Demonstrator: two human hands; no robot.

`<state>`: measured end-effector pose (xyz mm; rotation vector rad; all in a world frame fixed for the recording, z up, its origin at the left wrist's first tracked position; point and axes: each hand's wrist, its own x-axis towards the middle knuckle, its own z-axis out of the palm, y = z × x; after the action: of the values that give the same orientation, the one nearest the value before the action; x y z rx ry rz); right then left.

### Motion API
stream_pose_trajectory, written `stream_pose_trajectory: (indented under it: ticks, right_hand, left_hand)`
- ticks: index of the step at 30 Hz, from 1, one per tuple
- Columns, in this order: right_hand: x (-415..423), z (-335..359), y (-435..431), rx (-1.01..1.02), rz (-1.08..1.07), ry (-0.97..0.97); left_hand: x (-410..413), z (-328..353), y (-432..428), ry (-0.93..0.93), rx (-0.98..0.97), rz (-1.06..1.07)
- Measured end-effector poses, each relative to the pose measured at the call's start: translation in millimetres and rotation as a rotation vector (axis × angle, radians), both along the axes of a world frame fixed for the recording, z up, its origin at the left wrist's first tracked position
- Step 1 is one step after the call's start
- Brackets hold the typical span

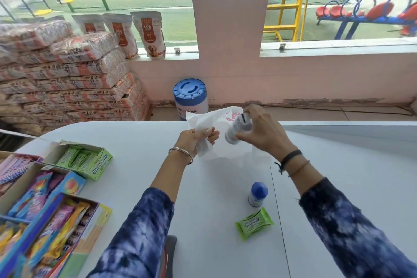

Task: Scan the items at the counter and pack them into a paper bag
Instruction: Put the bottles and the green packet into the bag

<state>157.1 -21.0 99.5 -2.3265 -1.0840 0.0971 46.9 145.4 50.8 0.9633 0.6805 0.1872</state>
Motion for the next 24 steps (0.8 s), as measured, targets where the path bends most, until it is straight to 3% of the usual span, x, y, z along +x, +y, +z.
stream_pose_trajectory:
  ticks: [6, 11, 15, 17, 20, 22, 24]
  right_hand:
    - [14.4, -47.7, 53.6, -0.26, -0.053, 0.02]
    - [10.0, -48.9, 50.6, -0.188, -0.105, 0.068]
    - [-14.8, -26.5, 12.3, -0.127, -0.141, -0.012]
    - [-32.0, -21.5, -12.2, -0.264, -0.149, 0.002]
    - [-54.0, -30.3, -42.1, -0.649, -0.068, 0.146]
    - [-63.6, -41.6, -51.7, -0.697, -0.032, 0.231]
    - [-65.8, -45.8, -54.8, -0.598, -0.052, 0.253]
  left_hand:
    - [-2.0, -7.7, 5.7, 0.016, -0.049, 0.075]
    - [-3.7, -9.8, 5.8, 0.003, -0.028, 0.095]
    - [-6.0, -14.1, 4.4, 0.001, -0.047, 0.116]
    - [-8.3, -16.4, 3.4, -0.002, -0.054, 0.127]
    - [-9.6, -17.4, -0.3, 0.001, -0.053, 0.144]
    - [-9.8, -17.3, -2.2, 0.005, -0.061, 0.153]
    - [-9.1, -18.5, -2.9, 0.008, -0.073, 0.167]
